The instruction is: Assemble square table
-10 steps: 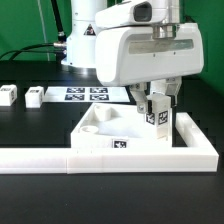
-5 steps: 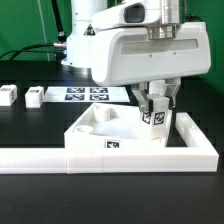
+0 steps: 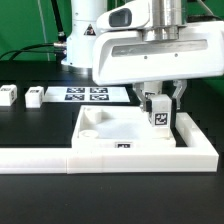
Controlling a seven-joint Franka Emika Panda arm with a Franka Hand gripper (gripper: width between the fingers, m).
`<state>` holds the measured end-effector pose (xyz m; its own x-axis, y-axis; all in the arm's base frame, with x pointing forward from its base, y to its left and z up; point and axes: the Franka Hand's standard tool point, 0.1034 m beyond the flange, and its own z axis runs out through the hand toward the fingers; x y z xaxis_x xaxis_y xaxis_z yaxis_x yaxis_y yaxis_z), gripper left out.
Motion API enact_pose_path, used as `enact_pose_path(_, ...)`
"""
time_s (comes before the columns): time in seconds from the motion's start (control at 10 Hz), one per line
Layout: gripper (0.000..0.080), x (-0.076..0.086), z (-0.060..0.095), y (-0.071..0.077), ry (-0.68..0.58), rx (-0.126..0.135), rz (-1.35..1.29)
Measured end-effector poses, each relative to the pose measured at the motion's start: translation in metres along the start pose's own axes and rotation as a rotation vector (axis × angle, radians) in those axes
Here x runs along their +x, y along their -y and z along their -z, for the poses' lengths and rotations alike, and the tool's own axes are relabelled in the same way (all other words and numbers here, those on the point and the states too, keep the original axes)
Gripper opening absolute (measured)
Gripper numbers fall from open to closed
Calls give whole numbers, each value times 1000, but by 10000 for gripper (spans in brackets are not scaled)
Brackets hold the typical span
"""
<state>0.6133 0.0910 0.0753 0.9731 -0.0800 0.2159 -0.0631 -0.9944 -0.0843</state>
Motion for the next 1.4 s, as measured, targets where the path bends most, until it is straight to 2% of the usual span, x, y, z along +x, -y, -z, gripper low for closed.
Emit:
enact_pose_path(0.5, 291, -4, 0, 18, 9, 3, -418)
enact_pose_path(0.8, 294, -6, -1, 21, 56, -22, -691)
enact_pose_path(1.0, 299, -6, -1, 21, 55, -22, -749)
enact_pose_path(1.1, 299, -6, -1, 20, 56, -21, -698)
enact_pose_path(1.2, 500, -5, -1, 18, 57, -19, -602)
enact_pose_path(1.3, 500, -3, -1, 14, 57, -14, -502)
enact_pose_path(1.4, 617, -1, 0, 9, 54, -9, -431)
